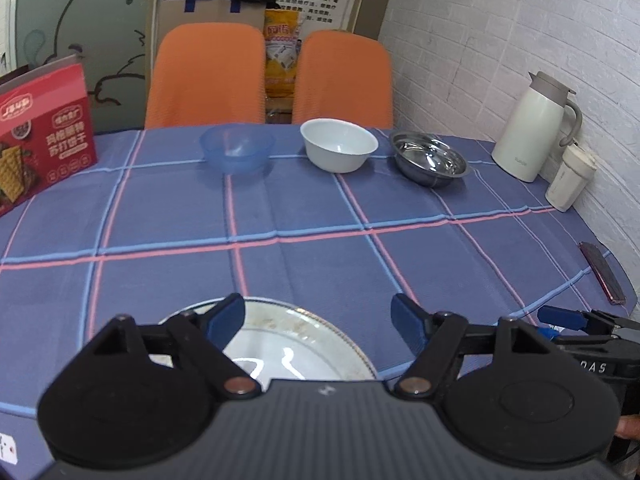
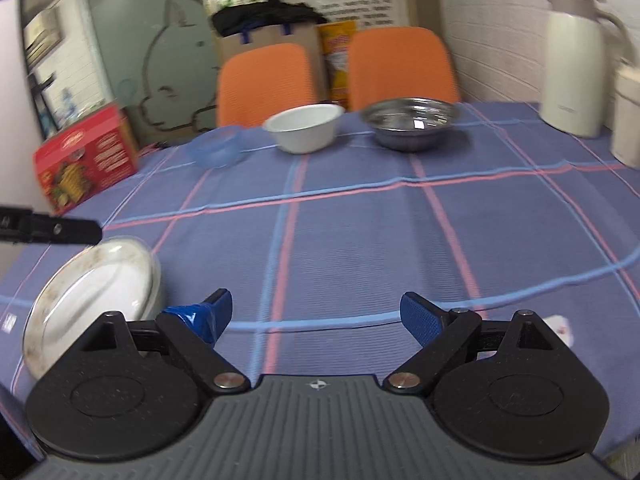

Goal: Organize plates and bowls

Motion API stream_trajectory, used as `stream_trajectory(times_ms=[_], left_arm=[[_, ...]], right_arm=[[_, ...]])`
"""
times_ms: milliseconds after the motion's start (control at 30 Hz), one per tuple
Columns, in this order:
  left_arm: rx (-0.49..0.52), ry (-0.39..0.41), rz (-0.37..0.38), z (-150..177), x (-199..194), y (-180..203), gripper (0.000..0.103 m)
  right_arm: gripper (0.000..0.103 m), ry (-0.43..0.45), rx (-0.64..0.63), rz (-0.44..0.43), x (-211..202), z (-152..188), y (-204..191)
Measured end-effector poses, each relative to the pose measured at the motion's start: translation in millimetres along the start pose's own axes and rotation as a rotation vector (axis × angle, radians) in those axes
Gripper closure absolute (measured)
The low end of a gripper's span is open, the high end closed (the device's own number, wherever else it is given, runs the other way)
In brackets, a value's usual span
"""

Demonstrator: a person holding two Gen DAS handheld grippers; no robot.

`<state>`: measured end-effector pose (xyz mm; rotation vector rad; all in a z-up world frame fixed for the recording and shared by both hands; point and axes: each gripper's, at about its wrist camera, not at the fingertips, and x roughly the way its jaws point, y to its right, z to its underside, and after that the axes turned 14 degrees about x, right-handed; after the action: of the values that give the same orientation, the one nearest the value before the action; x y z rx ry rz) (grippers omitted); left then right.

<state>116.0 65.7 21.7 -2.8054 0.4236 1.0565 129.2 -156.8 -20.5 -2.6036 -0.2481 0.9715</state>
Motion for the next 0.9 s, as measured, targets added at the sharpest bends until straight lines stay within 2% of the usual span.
stream_trajectory(times_ms=[133, 200, 333, 467, 600, 733, 900], left_arm=[[0.057, -0.01, 0.012, -27, 24, 27, 0.029], [0.095, -0.018, 0.02, -41, 38, 42, 0.029], [0.168, -0.042, 0.042, -66, 69, 69, 0.029], [0.218, -0.061, 0.055, -88, 97, 88, 0.029], [0.265, -0.066, 0.034, -107, 122, 101, 0.029], [0.273, -0.081, 0.019, -120, 147, 103, 0.029], [0.223, -0.113, 0.031, -132, 176, 95, 0.029]], right_arm=[[0.025, -0.067, 0.153, 0.052, 7, -25, 27], [0.025, -0.051, 0.172, 0.025, 7, -32, 35], [0.024, 0.018, 0.123, 0.014, 6, -46, 43], [0.024, 0.021, 0.078, 0.06, 20, -73, 55], [0.024, 0.031, 0.059, 0.066, 34, -100, 70], [0.024, 0.032, 0.03, 0.082, 53, -128, 80], [0.024, 0.028, -0.009, 0.087, 73, -148, 84]])
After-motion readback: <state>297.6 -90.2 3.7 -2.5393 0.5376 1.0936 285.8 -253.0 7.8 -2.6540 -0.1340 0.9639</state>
